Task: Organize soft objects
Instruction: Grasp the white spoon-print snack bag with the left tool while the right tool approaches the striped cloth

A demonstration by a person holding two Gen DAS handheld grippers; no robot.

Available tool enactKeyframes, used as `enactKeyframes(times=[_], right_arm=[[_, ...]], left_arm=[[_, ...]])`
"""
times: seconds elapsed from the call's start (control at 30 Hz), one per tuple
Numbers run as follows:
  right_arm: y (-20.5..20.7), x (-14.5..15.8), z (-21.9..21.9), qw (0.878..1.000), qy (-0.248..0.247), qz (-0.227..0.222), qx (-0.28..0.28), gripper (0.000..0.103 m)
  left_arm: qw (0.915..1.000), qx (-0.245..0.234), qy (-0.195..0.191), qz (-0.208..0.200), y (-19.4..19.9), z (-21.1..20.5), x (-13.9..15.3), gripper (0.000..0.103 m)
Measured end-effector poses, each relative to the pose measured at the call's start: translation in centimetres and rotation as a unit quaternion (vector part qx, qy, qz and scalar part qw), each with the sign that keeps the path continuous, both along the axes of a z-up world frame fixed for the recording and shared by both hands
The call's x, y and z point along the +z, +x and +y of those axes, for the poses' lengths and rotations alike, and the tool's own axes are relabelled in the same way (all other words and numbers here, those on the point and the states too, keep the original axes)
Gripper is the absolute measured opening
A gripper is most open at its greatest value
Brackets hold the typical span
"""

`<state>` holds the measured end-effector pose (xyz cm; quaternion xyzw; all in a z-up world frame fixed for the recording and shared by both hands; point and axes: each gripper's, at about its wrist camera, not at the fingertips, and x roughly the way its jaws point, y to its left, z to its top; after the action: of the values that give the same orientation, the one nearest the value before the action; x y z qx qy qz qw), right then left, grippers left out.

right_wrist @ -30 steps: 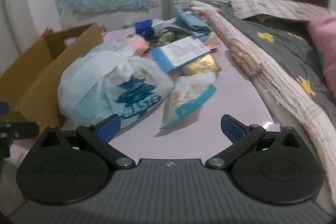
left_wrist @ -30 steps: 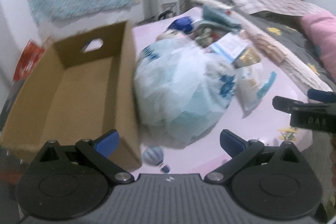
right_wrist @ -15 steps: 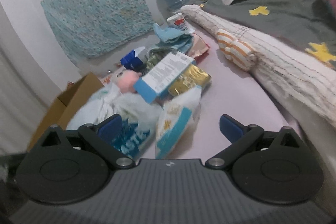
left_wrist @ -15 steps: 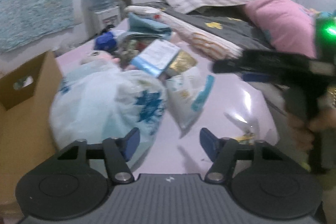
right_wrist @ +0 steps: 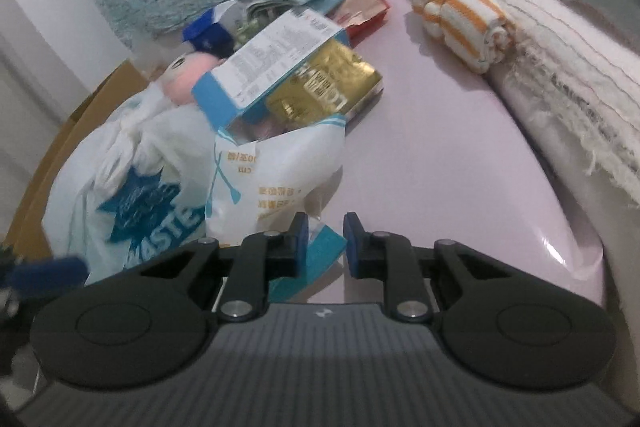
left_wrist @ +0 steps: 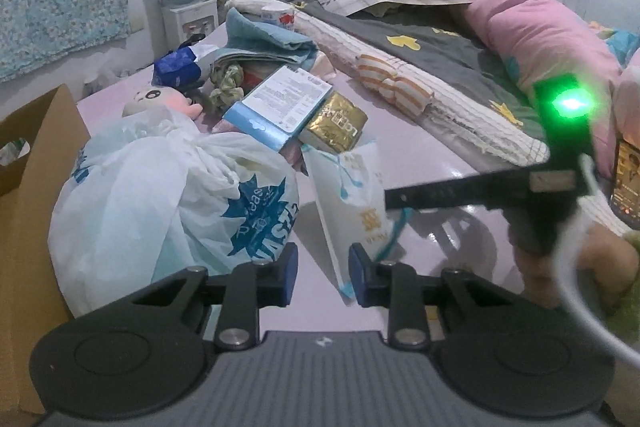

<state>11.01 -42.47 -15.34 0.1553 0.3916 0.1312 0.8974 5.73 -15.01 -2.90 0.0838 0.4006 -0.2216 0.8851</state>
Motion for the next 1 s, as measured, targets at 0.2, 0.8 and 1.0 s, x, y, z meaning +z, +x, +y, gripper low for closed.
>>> enactKeyframes(times=[0.2,0.8,1.0], right_arm=[[-2.4,0.1,-0.3,1.000,0.000,0.015,0.023,0.018],[-6.4,-0.6,-6.1,0.982,0.190,0.004,-0.012,0.040],[-6.7,1.0,-7.3,0.980,0.196,-0.025,-0.025,0.045]], left_arm=[[0.9996,-0.020,-0.007,0.019,0.6,-0.9,-0.6,0.033],[0.9961,-0.025,0.001,0.084,3.5,-5.5,-3.9,0.079],[0.9951,0.000,0.008,0.099,4.9,-6.4,-5.3,0.071]])
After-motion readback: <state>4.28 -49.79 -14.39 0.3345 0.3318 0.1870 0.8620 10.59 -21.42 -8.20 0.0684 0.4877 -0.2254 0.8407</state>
